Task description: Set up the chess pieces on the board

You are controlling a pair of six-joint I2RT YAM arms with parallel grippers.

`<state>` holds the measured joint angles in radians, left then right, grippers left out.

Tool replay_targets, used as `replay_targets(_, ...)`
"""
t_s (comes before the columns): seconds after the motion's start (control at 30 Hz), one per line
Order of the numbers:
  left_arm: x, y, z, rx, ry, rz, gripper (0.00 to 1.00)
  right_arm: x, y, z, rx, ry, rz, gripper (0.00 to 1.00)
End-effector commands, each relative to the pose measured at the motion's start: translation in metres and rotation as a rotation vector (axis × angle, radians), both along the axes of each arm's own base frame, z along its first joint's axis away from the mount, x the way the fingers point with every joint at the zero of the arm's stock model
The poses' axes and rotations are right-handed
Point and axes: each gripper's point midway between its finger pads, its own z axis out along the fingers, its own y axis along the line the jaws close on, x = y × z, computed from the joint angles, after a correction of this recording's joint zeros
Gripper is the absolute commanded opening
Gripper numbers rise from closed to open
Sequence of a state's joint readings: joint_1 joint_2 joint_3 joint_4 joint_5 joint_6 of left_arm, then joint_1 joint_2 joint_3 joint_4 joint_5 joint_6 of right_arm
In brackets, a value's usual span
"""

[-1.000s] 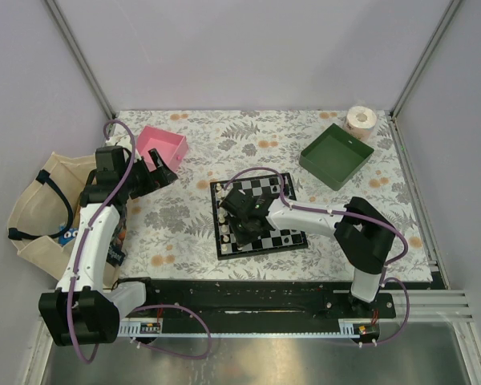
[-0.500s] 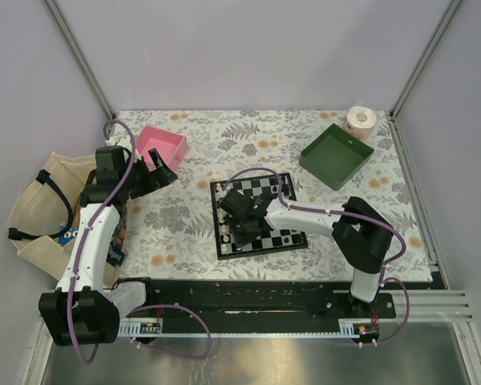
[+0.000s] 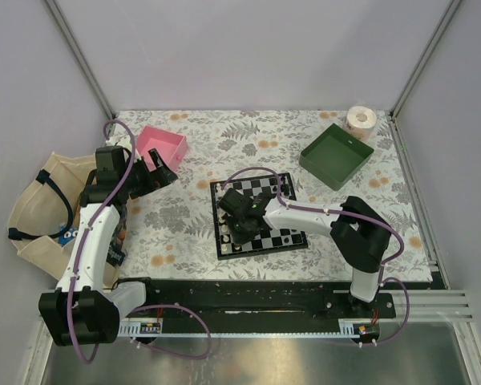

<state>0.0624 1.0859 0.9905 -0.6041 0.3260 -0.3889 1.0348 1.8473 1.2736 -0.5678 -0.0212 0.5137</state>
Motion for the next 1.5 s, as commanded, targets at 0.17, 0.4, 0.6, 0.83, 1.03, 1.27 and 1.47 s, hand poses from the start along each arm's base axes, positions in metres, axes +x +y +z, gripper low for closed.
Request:
replay_targets(0.17,0.005,-0.002,0.01,-0.006,-0.045,-0.02,0.99,0.0,0.012,0.009,0.03,-0.016,0.013,0.22)
replay_targets(0.4,0.005,-0.002,0.01,-0.005,-0.045,-0.019,0.99,-0.002,0.012,0.013,0.035,-0.015,0.028,0.34)
replay_targets(0.6,0.005,-0.002,0.009,-0.004,-0.043,-0.018,0.99,0.0,0.012,0.025,0.053,-0.035,0.028,0.38)
replay_targets(0.83,0.005,-0.002,0.009,-0.002,-0.043,-0.017,0.99,0.005,-0.002,0.049,0.06,-0.116,0.037,0.5)
replay_targets(1.03,0.006,0.0,0.008,0.004,-0.04,-0.01,0.99,0.014,-0.024,0.09,0.119,-0.255,-0.005,0.73)
replay_targets(1.27,0.007,0.003,0.005,0.015,-0.032,0.008,0.99,0.04,-0.061,0.103,0.075,-0.38,-0.115,0.92)
replay_targets(1.47,0.009,0.009,0.003,0.04,-0.029,0.036,0.99,0.067,-0.104,0.1,0.025,-0.402,-0.238,0.99)
